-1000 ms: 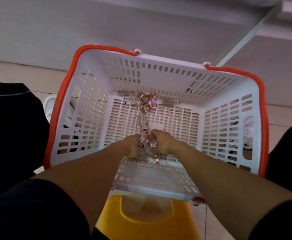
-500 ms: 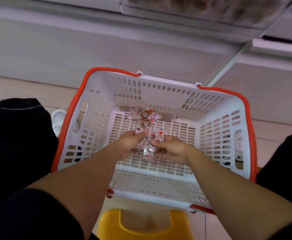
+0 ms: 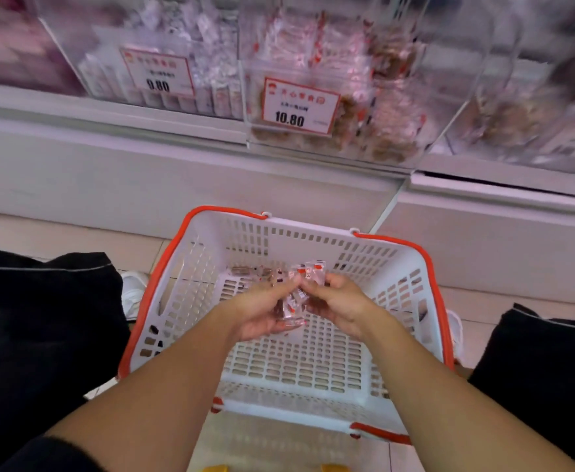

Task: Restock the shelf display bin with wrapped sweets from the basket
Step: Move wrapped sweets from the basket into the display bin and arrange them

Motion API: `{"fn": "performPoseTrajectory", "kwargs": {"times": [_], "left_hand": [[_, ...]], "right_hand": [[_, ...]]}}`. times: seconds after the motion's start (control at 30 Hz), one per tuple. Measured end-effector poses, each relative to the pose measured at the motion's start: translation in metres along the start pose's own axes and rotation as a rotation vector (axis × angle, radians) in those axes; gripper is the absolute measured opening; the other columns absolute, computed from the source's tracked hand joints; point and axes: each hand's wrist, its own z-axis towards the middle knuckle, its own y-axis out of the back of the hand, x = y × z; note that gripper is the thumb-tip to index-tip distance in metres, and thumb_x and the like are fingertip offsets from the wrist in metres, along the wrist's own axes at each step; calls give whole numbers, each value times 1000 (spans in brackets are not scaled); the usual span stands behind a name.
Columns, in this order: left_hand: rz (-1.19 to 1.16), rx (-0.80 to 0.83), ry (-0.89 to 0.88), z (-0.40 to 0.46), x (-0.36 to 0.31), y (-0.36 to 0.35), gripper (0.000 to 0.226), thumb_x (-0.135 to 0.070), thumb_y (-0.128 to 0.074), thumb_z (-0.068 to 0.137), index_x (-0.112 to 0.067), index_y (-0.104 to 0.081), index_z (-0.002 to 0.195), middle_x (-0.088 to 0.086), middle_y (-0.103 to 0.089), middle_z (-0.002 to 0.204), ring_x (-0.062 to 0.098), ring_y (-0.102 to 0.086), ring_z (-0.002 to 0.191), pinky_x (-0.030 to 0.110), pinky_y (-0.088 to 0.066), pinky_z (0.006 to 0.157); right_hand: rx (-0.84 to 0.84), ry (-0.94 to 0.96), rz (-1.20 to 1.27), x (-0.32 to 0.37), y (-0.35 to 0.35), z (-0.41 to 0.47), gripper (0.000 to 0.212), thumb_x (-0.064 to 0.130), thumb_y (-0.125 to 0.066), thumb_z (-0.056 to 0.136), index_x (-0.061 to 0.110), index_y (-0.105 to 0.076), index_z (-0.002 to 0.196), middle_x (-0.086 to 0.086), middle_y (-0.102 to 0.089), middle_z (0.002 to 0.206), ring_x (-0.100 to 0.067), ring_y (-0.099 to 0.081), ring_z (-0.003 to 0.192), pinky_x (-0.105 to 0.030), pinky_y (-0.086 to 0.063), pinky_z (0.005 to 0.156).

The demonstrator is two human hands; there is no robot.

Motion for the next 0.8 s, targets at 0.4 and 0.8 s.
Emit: {"fn": "performPoseTrajectory", "kwargs": {"times": [0.4, 0.8], "left_hand": [[-214, -148, 5, -6, -18, -3, 46, -38, -71, 79, -7, -69, 113, 17, -68, 111, 31, -63, 104, 49, -57, 74], [-231, -25, -59, -9, -33, -14, 57, -37, -81, 72, -7, -64, 118, 23, -69, 113, 35, -70, 101, 41, -59, 72]], "right_hand": [[0, 49, -3, 35, 9, -27, 24, 4, -71, 85, 8, -69, 109, -9, -74, 96, -16, -70, 75, -25, -58, 63], [-2, 322, -293, 46, -8, -26, 18, 9, -73, 87, 13, -67, 103, 2, -77, 84, -7, -71, 72, -16, -52, 55]]}}
